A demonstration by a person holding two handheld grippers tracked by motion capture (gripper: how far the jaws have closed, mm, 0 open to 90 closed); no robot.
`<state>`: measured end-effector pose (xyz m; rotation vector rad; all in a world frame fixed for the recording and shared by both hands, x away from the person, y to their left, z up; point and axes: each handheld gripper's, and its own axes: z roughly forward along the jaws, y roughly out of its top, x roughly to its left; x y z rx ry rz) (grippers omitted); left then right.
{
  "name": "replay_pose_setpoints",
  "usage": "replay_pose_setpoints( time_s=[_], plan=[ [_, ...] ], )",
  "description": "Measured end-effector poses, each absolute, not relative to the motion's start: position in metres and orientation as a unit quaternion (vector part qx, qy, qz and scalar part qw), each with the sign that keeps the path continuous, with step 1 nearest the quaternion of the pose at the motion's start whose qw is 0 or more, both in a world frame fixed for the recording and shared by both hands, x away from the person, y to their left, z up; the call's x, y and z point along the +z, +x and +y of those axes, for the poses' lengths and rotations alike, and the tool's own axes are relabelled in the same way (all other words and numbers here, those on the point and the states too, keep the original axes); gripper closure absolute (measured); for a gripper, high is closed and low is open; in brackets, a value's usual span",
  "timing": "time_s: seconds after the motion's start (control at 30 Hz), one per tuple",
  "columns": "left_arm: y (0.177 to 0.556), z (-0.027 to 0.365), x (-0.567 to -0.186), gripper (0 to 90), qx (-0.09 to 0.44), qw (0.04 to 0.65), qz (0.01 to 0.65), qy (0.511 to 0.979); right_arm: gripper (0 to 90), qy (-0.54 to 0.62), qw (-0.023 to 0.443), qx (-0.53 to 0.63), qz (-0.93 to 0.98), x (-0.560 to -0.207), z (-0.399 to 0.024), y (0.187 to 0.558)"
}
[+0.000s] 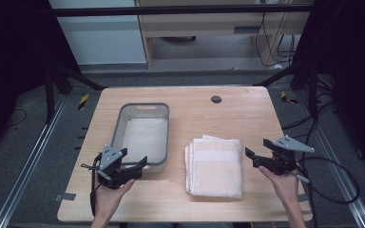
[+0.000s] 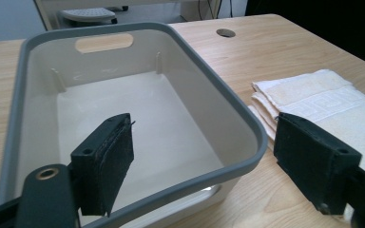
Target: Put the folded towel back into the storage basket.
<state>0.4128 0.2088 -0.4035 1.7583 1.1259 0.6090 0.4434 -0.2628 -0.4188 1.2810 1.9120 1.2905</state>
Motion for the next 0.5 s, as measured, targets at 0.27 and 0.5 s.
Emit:
replay_pose_setpoints(
  time_s=[0.27,0.5],
  plan=[
    [0.417,0.189,-0.404,20.6,0.239,0.466,0.445,0.726,18.7,0.465,0.246,0.48,0.702,-0.408,-0.257,0.453],
    [0.419,0.173,-0.405,21.1,0.232,0.466,0.434,0.735,18.5,0.463,0.249,0.476,0.705,-0.407,-0.252,0.462]
  ],
)
